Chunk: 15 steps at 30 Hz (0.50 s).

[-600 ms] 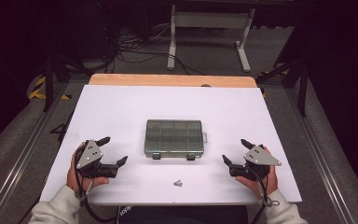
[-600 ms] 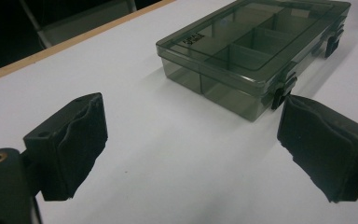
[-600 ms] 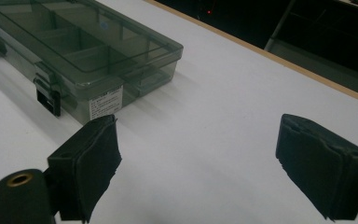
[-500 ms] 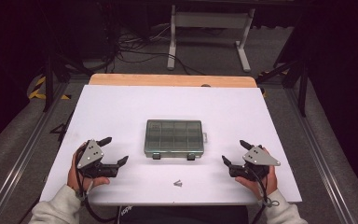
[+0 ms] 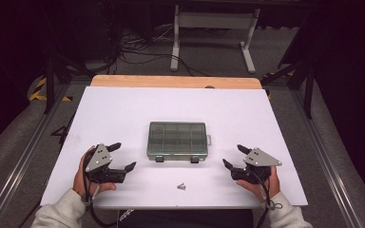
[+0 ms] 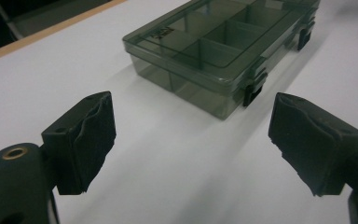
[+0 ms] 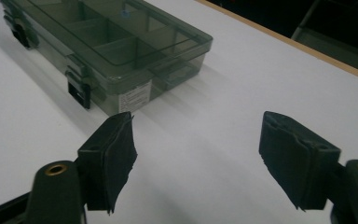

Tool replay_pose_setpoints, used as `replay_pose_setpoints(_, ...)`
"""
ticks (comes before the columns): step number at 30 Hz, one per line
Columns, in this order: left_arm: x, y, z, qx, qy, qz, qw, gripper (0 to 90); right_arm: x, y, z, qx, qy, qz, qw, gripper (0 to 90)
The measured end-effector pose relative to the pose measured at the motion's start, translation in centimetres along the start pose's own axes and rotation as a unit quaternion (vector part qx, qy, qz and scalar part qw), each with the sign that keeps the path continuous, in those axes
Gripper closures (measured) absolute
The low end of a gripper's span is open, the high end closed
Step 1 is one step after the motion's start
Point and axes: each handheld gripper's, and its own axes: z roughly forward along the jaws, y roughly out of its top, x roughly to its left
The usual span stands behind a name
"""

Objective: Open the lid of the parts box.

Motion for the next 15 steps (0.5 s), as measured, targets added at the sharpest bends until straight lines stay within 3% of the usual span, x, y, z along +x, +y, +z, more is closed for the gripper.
replay_pose_setpoints(4, -0.6, 0.8, 1.7, 0.029, -0.006, 0.004, 0.9995, 22.8, 1.3, 1.2, 1.6, 0.030, 0.037, -0.014, 0.9988, 43.7)
replay_pose_setpoints(5, -0.6, 1.0, 2.5, 0.036, -0.023, -0.001, 0.9991, 24.2, 1.6, 1.5, 2.0, 0.034, 0.043, -0.016, 0.9983, 45.9)
replay_pose_setpoints(8, -0.6, 1.2, 3.3, 0.048, -0.029, -0.005, 0.9984, 28.5, 2.0, 2.0, 2.6, 0.043, 0.052, -0.015, 0.9976, 46.5)
replay_pose_setpoints(10, -0.5, 1.3, 3.9, 0.060, -0.035, -0.011, 0.9975, 37.2, 2.2, 2.4, 3.3, 0.049, 0.064, -0.012, 0.9966, 49.0)
replay_pose_setpoints(13, -0.3, 1.5, 4.9, 0.073, -0.047, -0.014, 0.9961, 44.1, 2.4, 2.7, 4.7, 0.068, 0.095, -0.014, 0.9930, 52.9)
replay_pose_setpoints(15, -0.3, 1.6, 5.0, 0.075, -0.049, -0.015, 0.9958, 46.8, 2.5, 2.7, 5.0, 0.072, 0.100, -0.016, 0.9923, 53.2)
